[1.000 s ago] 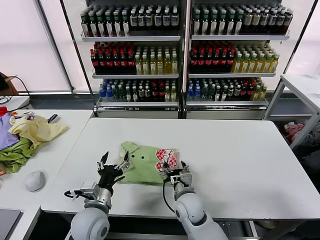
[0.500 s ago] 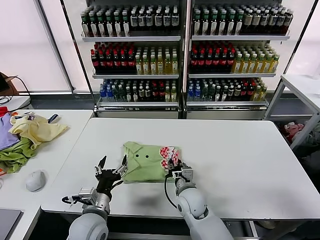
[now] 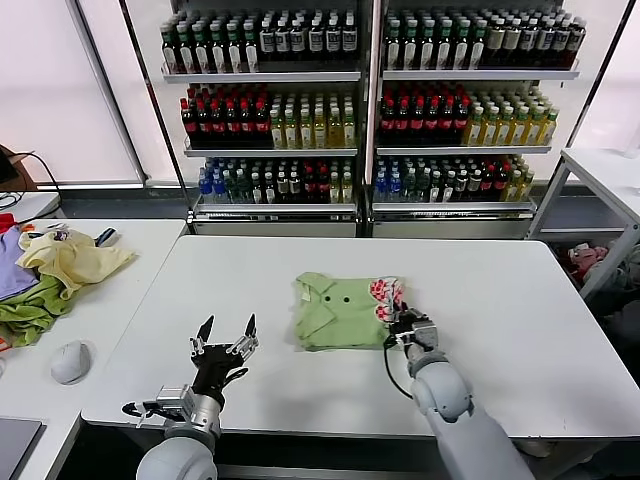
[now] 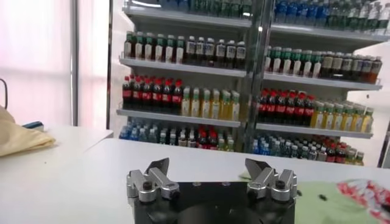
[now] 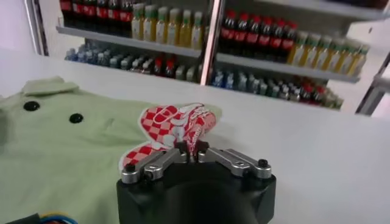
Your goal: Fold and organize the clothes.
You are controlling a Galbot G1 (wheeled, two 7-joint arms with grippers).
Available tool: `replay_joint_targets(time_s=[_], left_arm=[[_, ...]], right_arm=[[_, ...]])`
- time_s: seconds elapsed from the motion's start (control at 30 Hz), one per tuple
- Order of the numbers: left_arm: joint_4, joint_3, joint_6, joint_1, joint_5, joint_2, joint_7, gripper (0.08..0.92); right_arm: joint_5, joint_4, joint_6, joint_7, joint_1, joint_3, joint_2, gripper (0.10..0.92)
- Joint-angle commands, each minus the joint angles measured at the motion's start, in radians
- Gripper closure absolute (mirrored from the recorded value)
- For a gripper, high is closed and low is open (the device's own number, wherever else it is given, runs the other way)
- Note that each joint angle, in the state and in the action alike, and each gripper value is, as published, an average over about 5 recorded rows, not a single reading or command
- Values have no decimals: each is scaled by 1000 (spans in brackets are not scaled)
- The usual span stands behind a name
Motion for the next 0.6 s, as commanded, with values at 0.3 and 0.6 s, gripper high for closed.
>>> replay_joint_targets(time_s=[0.3, 0.6], left_arm=[[-2, -13, -10, 76, 106, -27, 30, 177], [-34, -24, -32, 94, 106, -28, 68, 177]], right_arm=[[-44, 170, 278, -74, -169, 202, -103, 569], [-12, 416, 286, -64, -398, 266, -76, 309]])
